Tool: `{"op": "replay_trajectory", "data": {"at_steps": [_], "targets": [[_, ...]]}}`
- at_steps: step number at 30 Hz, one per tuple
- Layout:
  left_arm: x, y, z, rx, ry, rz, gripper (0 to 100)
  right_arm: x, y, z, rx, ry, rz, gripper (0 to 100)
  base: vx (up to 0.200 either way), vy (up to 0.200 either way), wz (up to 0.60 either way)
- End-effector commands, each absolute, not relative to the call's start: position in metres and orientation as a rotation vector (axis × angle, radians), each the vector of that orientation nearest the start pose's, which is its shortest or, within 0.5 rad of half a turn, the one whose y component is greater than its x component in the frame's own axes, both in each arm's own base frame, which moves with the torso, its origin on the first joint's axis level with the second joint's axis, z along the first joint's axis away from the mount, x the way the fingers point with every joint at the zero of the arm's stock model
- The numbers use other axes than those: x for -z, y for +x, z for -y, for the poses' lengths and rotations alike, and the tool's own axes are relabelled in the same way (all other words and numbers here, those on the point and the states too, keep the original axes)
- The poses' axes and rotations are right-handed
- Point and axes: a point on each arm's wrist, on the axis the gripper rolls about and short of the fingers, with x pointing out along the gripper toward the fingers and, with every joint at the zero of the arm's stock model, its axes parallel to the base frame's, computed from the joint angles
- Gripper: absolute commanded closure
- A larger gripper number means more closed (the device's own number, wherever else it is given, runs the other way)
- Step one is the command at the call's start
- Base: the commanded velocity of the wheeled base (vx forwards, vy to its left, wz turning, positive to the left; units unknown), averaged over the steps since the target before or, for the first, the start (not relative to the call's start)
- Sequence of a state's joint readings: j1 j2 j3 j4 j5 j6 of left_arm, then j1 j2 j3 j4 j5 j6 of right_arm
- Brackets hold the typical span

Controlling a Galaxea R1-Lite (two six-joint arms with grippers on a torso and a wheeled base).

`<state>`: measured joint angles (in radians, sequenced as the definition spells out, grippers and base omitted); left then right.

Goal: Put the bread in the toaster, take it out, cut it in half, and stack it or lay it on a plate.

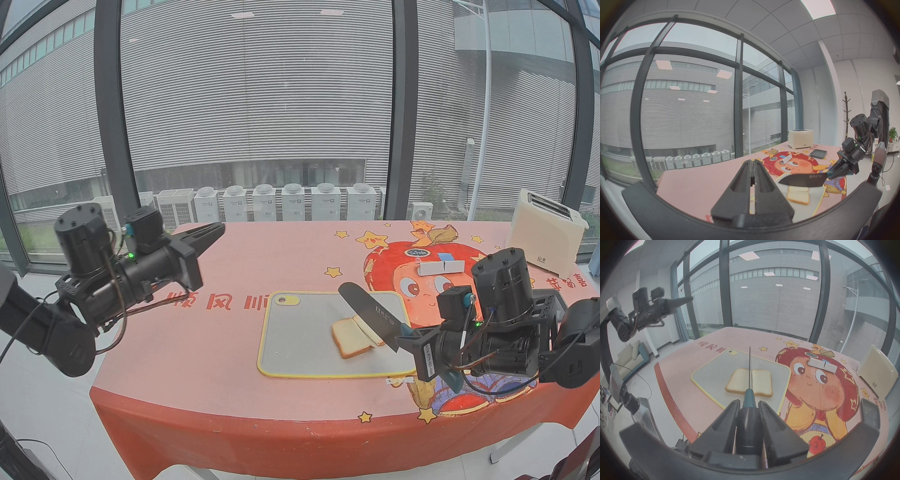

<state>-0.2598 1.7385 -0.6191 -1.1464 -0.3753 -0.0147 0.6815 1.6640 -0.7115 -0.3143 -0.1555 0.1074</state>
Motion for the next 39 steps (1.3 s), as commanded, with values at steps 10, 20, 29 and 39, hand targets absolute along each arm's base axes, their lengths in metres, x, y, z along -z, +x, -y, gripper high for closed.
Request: {"op": "replay_trajectory", "data": {"at_steps": [10, 20, 29, 39], "targets": [[-0.181, 0.187, 0.042, 0.465, -0.011, 0.059, 100, -0.125, 0.219, -0.171, -0.465, -0.173, -0.644, 100, 0.000, 0.000, 0.00], [-0.174, 0.144, 0.011, 0.315, -0.003, 0.088, 100, -0.114, 0.218, -0.172, -0.465, -0.191, -0.682, 100, 0.000, 0.000, 0.00], [-0.169, 0.120, 0.011, 0.320, -0.003, 0.110, 100, -0.108, 0.219, -0.174, -0.465, -0.201, -0.700, 100, 0.000, 0.000, 0.00], [-0.167, 0.106, 0.010, 0.315, -0.007, 0.126, 100, -0.108, 0.222, -0.168, -0.441, -0.195, -0.704, 100, 0.000, 0.000, 0.00]]}}
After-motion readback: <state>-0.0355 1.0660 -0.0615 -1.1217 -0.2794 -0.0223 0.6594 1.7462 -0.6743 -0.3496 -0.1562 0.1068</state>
